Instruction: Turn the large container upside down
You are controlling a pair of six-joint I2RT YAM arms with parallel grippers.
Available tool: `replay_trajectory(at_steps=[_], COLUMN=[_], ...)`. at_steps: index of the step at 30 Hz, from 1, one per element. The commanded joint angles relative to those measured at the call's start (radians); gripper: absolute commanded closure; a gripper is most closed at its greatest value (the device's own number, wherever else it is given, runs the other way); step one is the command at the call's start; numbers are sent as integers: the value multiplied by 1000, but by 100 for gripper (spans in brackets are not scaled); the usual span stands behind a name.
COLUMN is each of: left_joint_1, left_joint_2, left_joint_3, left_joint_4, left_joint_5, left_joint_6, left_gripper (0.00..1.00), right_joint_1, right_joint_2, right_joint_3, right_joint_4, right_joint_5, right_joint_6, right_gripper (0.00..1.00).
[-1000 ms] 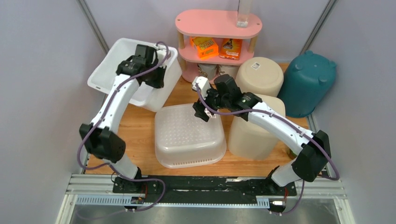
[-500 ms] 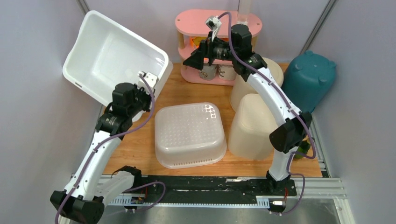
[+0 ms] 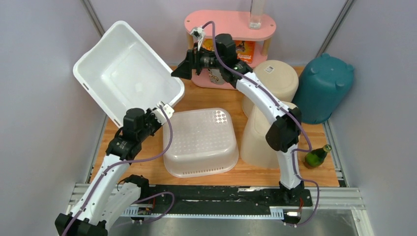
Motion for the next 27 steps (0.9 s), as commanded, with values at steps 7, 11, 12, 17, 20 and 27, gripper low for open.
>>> replay_trajectory(at_steps=[7, 11, 12, 17, 20, 27], left_joint_1=[-28, -31, -31, -31, -32, -33], left_joint_2=[-137, -151, -147, -102, -59, -46], left_joint_3=[-29, -57, -59, -48, -11, 127], left_joint_4=[316, 329, 332, 339, 300, 82], left_joint_5=[-47, -46, -48, -95, -118, -109], left_joint_6=[363, 391, 391, 365, 338, 249], left_gripper=[100, 100, 100, 80, 49, 0], right_joint_1=[68, 73, 77, 108, 127, 149], right_joint_2=[118, 132, 132, 126, 127, 137], right_joint_3=[78, 102, 104, 144, 193, 292], right_joint_4=[-36, -34, -34, -34, -36, -36], right_joint_5=[94, 88, 86, 135, 246, 632], right_joint_6=[-59, -77, -82, -111, -155, -250], right_gripper=[14, 47, 64, 100, 100, 100])
